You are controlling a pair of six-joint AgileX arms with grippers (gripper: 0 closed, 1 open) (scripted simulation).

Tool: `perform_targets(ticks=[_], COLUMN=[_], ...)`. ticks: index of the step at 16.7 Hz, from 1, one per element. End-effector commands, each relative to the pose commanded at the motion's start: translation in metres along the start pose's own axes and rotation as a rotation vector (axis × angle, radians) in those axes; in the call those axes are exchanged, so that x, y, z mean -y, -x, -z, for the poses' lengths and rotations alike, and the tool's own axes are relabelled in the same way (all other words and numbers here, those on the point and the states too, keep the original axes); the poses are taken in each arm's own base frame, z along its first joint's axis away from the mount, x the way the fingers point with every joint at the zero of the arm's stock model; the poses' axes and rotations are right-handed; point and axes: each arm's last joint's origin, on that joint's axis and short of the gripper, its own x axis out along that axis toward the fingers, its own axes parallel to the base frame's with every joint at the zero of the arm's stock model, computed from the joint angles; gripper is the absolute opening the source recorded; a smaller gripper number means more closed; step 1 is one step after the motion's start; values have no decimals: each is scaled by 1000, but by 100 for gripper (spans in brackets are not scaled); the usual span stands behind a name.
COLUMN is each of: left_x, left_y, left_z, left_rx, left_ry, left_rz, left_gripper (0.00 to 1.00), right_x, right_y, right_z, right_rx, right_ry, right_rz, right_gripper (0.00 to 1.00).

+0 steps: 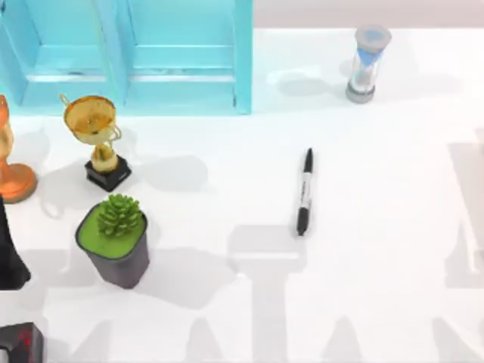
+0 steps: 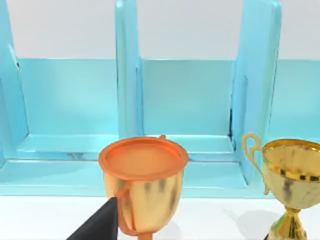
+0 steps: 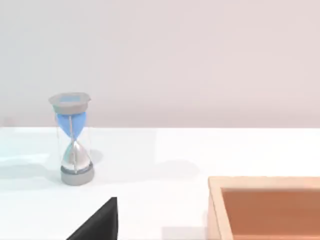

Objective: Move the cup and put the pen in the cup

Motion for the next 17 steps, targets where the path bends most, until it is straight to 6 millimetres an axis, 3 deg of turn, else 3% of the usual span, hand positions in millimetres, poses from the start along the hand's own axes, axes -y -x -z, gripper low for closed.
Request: perform_targets(ticks=[5, 11, 15, 17], left_x=[0, 0, 0, 0], left_y=[0, 0, 0, 0], left_z=[0, 0, 0, 0], left_rx=[0, 0, 0, 0], left_ry=[0, 0, 0, 0], left_rz=[0, 0, 0, 0], left_gripper=[100, 100, 100, 100], right_x=[2, 16, 33, 45], right_y=[1, -10, -49, -78], right_z=[-10, -72, -114, -121], right_rx=[-41, -287, -599, -785], right_ry=[21, 114, 138, 127], right_rz=[26, 128, 156, 145], right_gripper=[100, 100, 100, 100])
